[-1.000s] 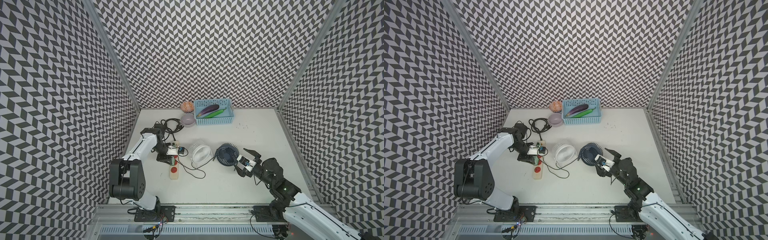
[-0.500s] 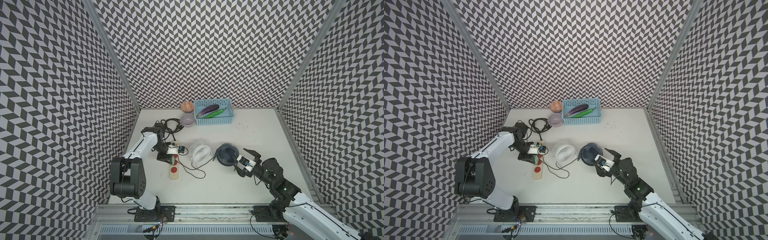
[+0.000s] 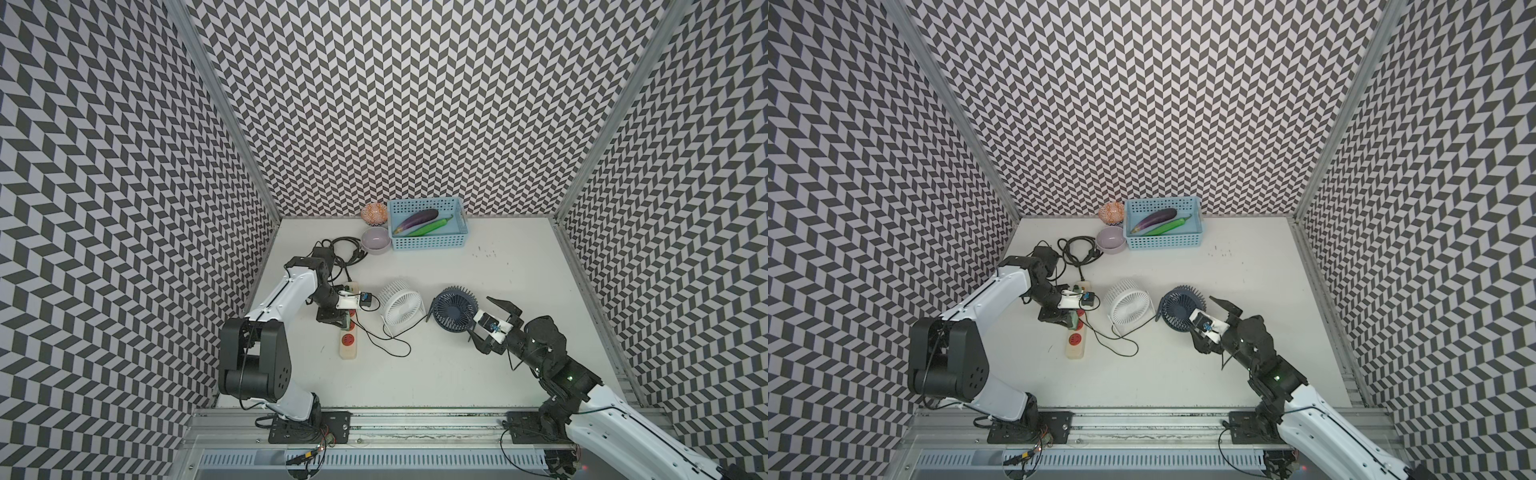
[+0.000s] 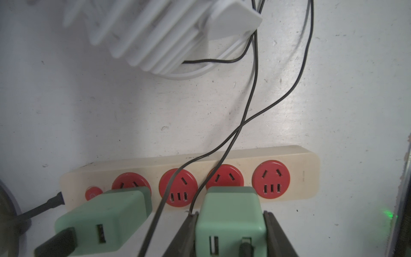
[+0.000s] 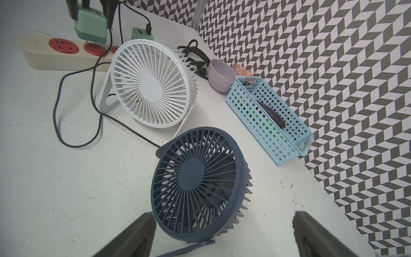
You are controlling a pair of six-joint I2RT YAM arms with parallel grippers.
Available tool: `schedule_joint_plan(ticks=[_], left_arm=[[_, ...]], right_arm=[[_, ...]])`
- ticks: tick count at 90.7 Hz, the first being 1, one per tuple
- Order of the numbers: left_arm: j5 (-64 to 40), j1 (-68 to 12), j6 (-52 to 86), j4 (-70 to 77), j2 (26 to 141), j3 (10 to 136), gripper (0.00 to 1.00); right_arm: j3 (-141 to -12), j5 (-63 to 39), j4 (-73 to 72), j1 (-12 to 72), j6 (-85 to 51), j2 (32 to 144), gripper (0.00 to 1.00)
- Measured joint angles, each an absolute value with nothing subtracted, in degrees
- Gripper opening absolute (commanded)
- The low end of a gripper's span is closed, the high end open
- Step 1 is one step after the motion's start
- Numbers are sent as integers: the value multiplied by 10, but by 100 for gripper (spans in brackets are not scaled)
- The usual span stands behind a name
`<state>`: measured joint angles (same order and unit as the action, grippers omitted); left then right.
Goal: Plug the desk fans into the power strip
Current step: Insert the plug into the socket.
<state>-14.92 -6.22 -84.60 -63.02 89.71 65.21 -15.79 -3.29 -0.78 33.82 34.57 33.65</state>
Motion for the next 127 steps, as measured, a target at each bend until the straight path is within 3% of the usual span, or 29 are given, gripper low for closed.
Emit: schedule_joint_plan(ticks=[127], left_arm=[[-166,-47,-874,-627,917,675,0]], right_arm=[[-158,-34,-18,338,350,333,100]])
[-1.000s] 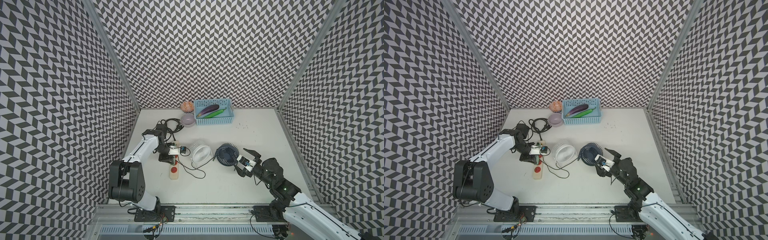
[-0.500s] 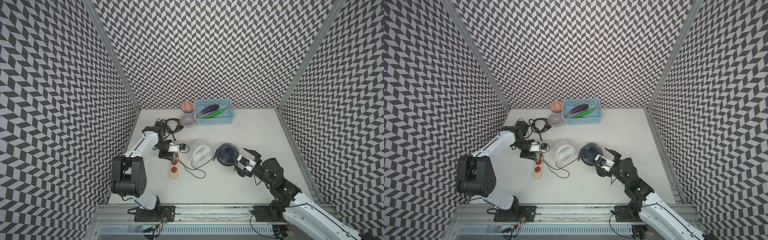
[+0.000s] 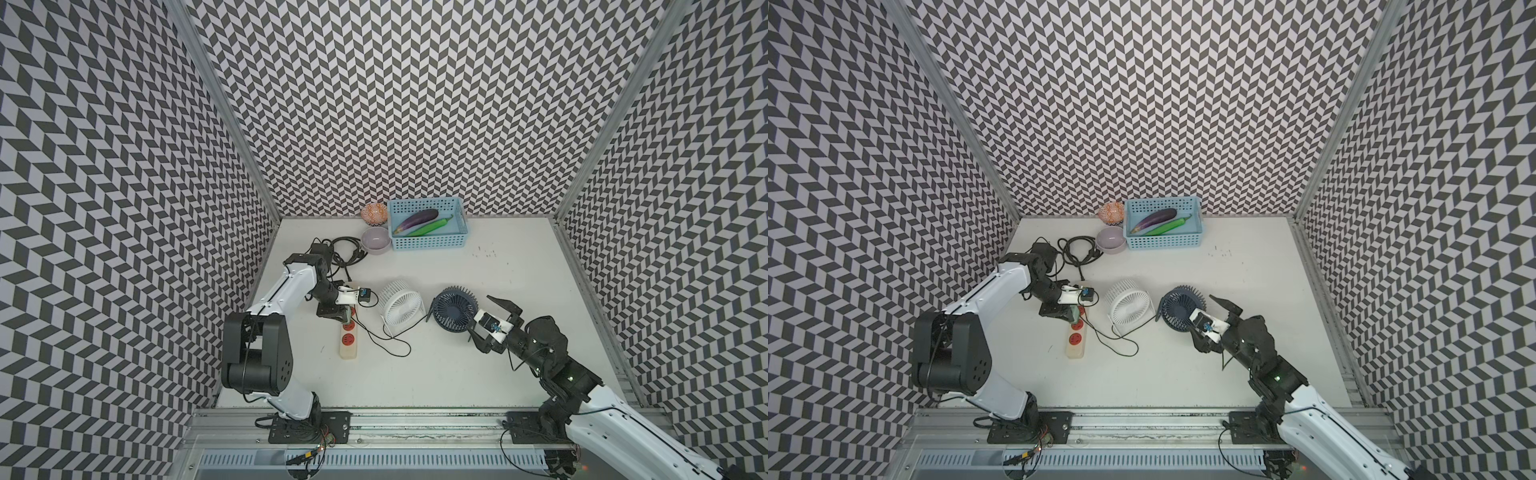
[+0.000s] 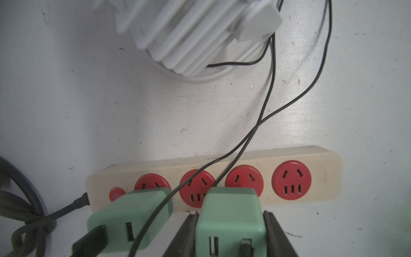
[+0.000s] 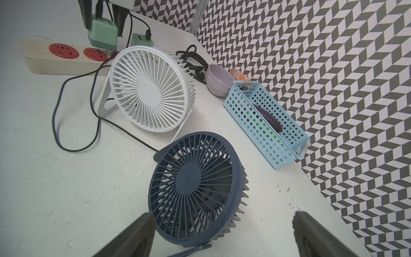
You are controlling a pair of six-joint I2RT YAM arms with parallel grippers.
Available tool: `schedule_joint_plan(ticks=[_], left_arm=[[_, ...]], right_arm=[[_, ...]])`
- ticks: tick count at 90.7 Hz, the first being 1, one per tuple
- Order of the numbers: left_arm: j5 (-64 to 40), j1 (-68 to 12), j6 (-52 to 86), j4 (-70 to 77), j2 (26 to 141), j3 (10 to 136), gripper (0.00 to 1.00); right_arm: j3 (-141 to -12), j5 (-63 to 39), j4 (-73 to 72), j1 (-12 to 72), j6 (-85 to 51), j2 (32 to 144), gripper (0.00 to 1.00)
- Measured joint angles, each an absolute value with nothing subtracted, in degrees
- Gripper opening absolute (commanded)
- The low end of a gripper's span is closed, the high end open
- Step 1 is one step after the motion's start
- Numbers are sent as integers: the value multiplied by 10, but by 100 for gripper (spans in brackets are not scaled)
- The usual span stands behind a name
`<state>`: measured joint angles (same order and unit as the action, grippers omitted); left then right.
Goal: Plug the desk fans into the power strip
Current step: Insert the plug into the socket.
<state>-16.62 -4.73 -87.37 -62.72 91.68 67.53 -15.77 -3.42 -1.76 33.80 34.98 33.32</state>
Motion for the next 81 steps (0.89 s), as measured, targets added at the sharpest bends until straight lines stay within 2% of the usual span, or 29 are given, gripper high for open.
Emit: schedule_joint_plan(ticks=[81], left_arm=[[-181,-41,-874,-662,915,672,0]], right_arm=[[-149,-34,-18,336,351,329,100]])
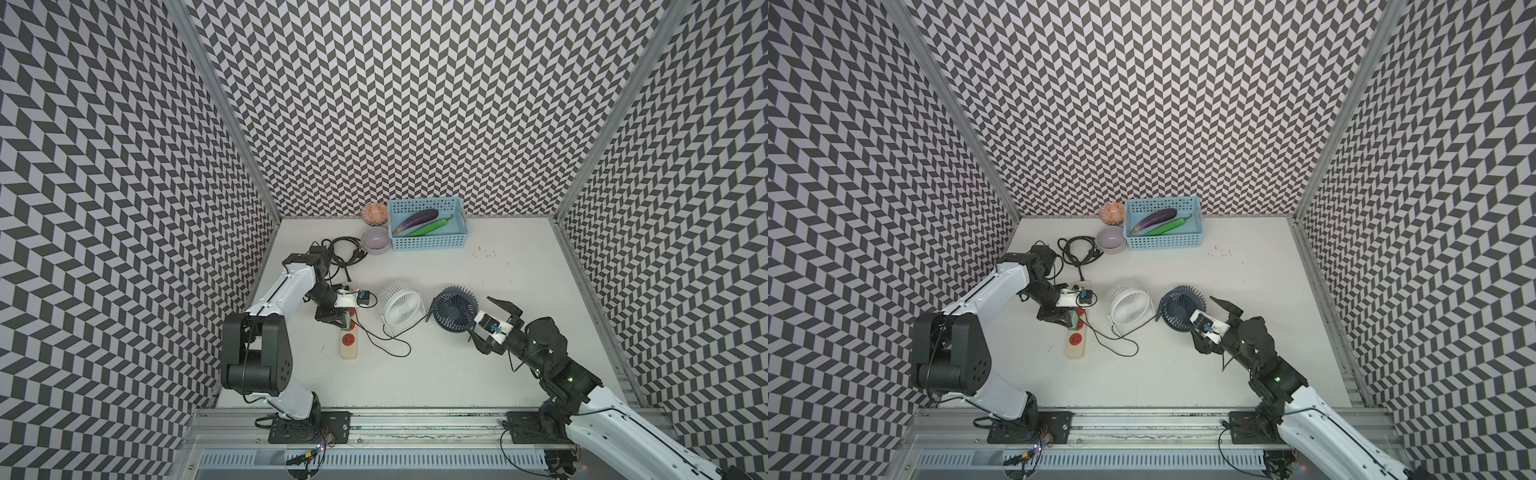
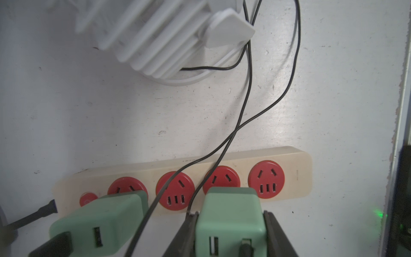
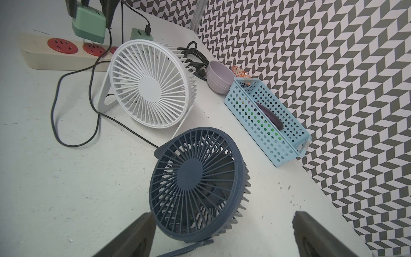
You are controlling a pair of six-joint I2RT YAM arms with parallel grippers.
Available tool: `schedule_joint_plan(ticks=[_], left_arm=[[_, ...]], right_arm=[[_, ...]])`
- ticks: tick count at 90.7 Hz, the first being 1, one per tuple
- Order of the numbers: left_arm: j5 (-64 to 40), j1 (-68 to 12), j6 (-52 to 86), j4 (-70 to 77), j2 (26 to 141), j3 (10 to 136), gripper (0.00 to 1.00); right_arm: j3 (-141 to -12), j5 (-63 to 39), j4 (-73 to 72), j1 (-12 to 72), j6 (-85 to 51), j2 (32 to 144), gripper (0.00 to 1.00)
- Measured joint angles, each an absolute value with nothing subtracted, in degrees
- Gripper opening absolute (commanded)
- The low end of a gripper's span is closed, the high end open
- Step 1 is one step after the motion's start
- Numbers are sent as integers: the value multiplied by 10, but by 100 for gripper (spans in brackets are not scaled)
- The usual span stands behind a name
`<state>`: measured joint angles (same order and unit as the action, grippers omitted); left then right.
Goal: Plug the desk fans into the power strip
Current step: Insert the plug into the socket.
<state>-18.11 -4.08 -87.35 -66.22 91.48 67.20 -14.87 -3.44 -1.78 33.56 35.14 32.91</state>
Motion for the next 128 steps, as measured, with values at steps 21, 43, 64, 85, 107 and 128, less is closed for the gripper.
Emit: schedule_joint_plan(ticks=[21,43,64,85,107,128], left_arm=[[-181,-41,-871,-648,906,663,0],[-175,-40,-871,-644,906,664,0],[-175,-40,-871,-636,906,667,0],[-173,-37,-868,-605,886,635,0],[-175,-37,-864,-602,884,631,0],[-175,-38,-853,-597,886,628,0]], right_arm=[[-149,-34,-18,335,351,329,100],[-149,-35,-18,335,351,329,100],[-149,-35,-18,335,351,329,100],[-148,-35,-18,335,351,329,100],[-148,-35,-18,332,351,329,100],[-148,-35,-18,332,351,329,100]])
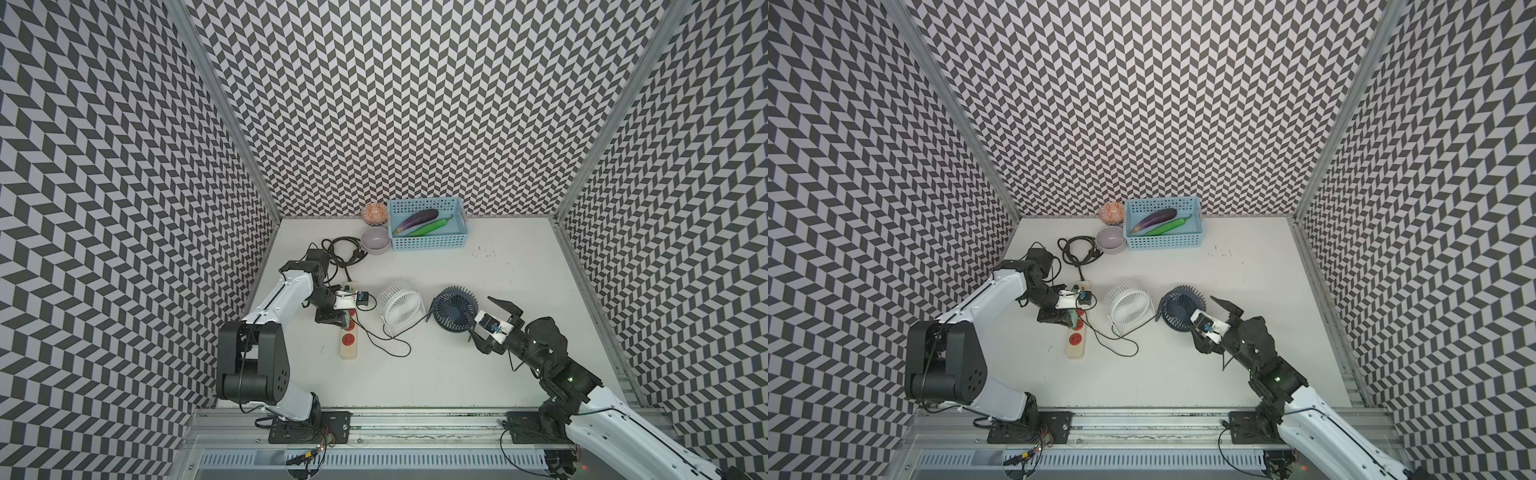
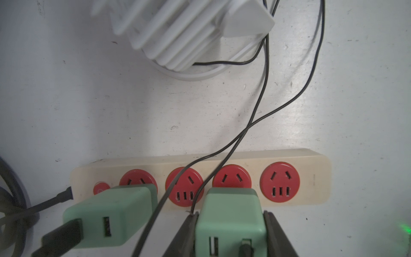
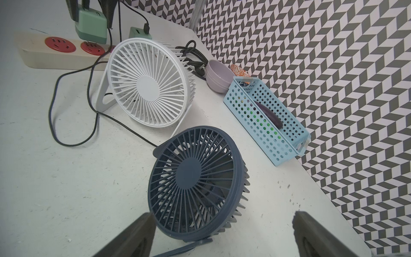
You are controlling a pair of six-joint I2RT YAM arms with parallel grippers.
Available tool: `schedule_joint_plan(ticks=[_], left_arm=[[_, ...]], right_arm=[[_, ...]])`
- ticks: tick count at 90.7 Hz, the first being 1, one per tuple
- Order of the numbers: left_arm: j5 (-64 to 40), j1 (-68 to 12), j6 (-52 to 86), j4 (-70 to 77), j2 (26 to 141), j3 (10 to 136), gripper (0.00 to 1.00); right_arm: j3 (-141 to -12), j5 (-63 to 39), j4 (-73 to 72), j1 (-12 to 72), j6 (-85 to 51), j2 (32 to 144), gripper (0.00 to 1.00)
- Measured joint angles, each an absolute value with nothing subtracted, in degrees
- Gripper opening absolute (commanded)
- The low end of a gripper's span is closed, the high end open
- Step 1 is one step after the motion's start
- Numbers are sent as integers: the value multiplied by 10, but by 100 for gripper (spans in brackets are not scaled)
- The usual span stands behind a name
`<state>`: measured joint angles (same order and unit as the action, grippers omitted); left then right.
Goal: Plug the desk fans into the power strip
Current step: Insert the plug into the socket.
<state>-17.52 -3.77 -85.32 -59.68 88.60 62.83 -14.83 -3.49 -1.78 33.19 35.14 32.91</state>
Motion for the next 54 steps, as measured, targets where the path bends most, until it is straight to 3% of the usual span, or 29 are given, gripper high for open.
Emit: schedule_joint_plan(ticks=[54], left_arm=[[-170,-41,-845,-576,901,614,0]], right_arm=[[-142,-39,-27,332,352,329,100]])
